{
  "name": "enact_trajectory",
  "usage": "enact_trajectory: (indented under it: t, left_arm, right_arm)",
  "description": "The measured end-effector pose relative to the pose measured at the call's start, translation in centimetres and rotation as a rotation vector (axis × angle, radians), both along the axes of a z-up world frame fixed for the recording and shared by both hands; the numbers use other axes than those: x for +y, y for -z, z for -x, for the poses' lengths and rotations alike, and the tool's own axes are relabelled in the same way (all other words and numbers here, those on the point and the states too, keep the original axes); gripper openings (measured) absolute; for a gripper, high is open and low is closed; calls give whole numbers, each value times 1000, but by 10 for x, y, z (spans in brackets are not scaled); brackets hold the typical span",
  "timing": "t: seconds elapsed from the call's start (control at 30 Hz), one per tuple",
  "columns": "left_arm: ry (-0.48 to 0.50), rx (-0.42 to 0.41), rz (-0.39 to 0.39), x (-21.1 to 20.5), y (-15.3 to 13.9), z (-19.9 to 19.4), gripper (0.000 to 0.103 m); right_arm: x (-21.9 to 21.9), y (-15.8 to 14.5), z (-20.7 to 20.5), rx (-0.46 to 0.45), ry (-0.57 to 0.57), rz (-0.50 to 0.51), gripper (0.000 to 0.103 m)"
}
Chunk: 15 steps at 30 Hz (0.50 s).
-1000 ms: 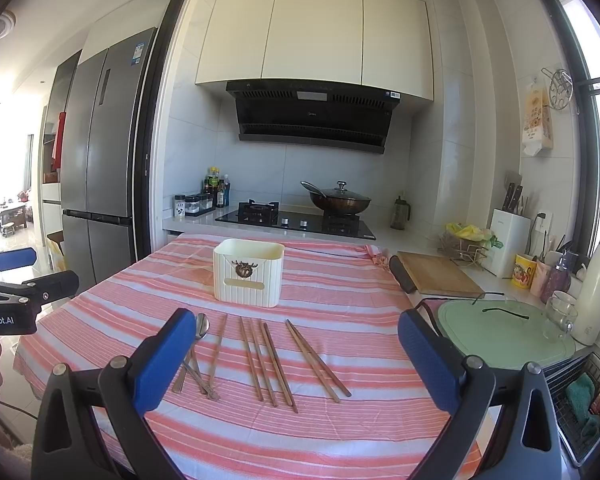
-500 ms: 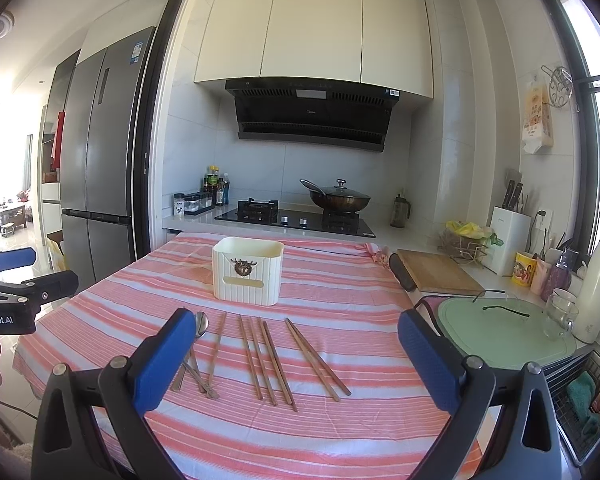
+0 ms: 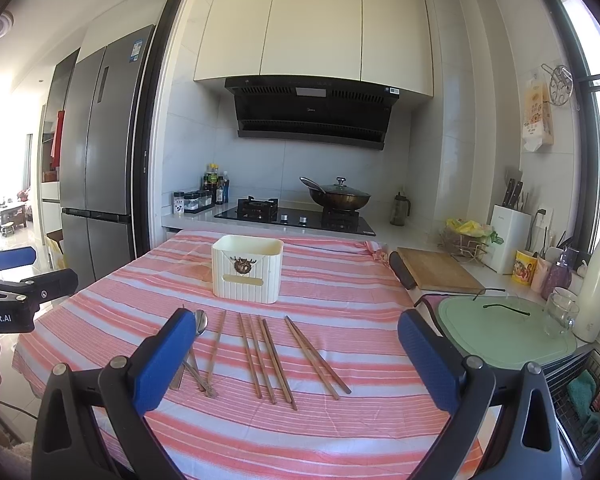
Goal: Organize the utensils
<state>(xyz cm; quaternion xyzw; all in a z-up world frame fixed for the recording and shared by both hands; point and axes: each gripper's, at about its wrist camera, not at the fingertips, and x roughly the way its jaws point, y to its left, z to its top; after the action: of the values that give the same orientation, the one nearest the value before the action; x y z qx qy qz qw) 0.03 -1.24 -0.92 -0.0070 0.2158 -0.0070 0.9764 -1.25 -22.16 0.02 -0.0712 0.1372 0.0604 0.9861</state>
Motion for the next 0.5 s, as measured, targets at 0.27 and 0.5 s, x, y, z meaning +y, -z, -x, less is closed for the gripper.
enact_trajectory:
  t: [0.27, 0.5]
  left_arm:
    - [1, 3, 2, -2, 0, 0, 103]
    - [2, 6, 3, -1, 0, 0, 103]
  right_arm:
    - [0, 1, 0, 0, -1, -1, 103]
    - [0, 1, 0, 1, -1, -1, 103]
